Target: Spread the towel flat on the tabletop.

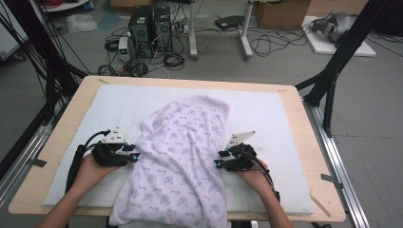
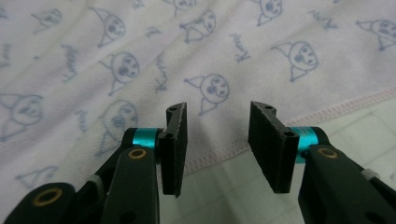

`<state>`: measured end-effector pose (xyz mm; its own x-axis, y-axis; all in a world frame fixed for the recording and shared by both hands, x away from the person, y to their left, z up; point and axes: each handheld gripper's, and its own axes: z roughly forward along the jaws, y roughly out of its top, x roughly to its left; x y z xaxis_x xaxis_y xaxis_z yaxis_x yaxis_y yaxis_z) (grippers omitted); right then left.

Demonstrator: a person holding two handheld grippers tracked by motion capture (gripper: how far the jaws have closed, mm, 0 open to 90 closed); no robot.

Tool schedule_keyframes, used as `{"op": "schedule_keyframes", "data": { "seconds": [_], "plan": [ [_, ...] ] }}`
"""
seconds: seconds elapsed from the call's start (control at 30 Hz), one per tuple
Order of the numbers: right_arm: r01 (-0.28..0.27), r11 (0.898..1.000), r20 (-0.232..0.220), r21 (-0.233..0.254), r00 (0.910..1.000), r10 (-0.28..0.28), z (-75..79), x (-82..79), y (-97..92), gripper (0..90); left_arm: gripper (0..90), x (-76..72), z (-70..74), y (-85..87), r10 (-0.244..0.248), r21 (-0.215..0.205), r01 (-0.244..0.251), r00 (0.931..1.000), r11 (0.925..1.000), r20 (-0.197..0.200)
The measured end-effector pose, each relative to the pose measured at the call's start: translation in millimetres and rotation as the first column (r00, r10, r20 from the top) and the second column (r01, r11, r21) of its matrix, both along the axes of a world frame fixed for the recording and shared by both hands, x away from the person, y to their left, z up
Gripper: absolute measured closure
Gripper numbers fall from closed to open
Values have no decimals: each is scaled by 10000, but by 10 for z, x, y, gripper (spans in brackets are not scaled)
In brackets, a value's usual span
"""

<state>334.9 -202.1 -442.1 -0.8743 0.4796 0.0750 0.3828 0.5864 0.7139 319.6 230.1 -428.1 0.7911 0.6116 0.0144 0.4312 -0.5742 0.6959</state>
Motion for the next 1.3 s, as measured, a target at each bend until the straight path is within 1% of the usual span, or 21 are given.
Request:
{"op": "schedule_keyframes", "data": {
  "seconds": [0.03, 0.07, 0.1, 0.13, 0.2, 0.27, 0.4, 0.5, 0.57, 0.6, 0.63, 0.7, 0.73, 0.83, 0.87, 0.93, 0.97, 1.0, 1.1, 1.27, 1.3],
  "plan": [
    [-70, 10000, 16, -15, 10000, 70, -7, 4, 11, 687, 704, 5, -63, -7, -68, 92, 70, 9997, 9999, -239],
    [1, 10000, 105, -28, 9999, 0, -14, -3, 25, 746, 760, -9, -87, 7, -63, -181, 63, 10000, 9998, -21],
    [-49, 10000, 117, -23, 9999, 49, -12, 1, 28, 830, 838, -7, -91, 14, -69, -286, 65, 9999, 9996, -135],
    [-153, 9999, 12, -17, 9999, 153, -8, 1, 29, 878, 856, -6, -83, 7, -94, -245, 90, 9998, 9997, -159],
    [-174, 9998, 50, -106, 9998, 174, 3, 6, 23, 887, 874, -13, -57, -24, -227, 22, 228, 9997, 9997, -104],
    [111, 9988, 387, -487, 9992, -92, 40, 3, -14, 890, 879, -24, -20, -39, -281, -17, 281, 9995, 9996, 109],
    [1113, 9933, 600, -299, 9922, -1093, 145, 73, -250, 891, 880, 3, 60, -69, -44, -308, 58, 9989, 9995, 475],
    [1540, 9879, 704, -183, 9858, -1523, 203, 157, -352, 890, 878, 58, 82, -118, 262, -302, -242, 9974, 9992, 666],
    [1451, 9894, 537, -26, 9880, -1448, 176, 196, -357, 881, 873, 95, 63, -129, 294, -224, -283, 9982, 9993, 520],
    [1371, 9905, 436, -102, 9897, -1366, 155, 205, -347, 867, 862, 101, 56, -122, 356, -201, -348, 9984, 9992, 446],
    [1373, 9903, 397, -194, 9898, -1365, 145, 197, -334, 814, 809, 95, 57, -100, 442, -208, -433, 9981, 9988, 440],
    [1340, 9910, 406, 85, 9901, -1342, 165, 152, -339, 747, 730, 62, 77, -47, 495, -284, -480, 9974, 9984, 521],
    [1279, 9916, 513, 180, 9904, -1287, 196, 120, -341, 722, 684, 40, 93, -13, 530, -353, -510, 9970, 9981, 567],
    [779, 9954, 775, 566, 9936, -822, 294, -7, -326, 655, 648, -63, 149, 82, 512, -458, -481, 9962, 9978, 702],
    [595, 9965, 822, 584, 9945, -642, 316, -61, -305, 638, 651, -101, 155, 113, 437, -500, -403, 9966, 9979, 699],
    [159, 9983, 992, 553, 9948, -213, 316, -169, -257, 618, 711, -151, 119, 159, 323, -546, -293, 9979, 9981, 565],
    [16, 9989, 993, 475, 9950, -63, 300, -209, -237, 611, 740, -154, 88, 179, 195, -430, -179, 9991, 9989, 377],
    [-73, 9993, 988, 373, 9951, 36, 273, -238, -215, 609, 807, -153, 49, 186, 93, -395, -85, 9997, 9992, 206],
    [-138, 9996, 805, 248, 9967, 117, 189, -279, -190, 593, 805, -140, -26, 140, -113, -550, 110, 9999, 9984, -63],
    [-219, 9993, 562, 289, 9982, 202, 108, -287, -159, 571, 643, -60, -80, -85, -397, -560, 375, 9985, 9977, -387],
    [-257, 9993, 530, 274, 9983, 242, 96, -289, -148, 569, 643, -46, -91, -118, -444, -619, 419, 9982, 9972, -403]
  ]
}}
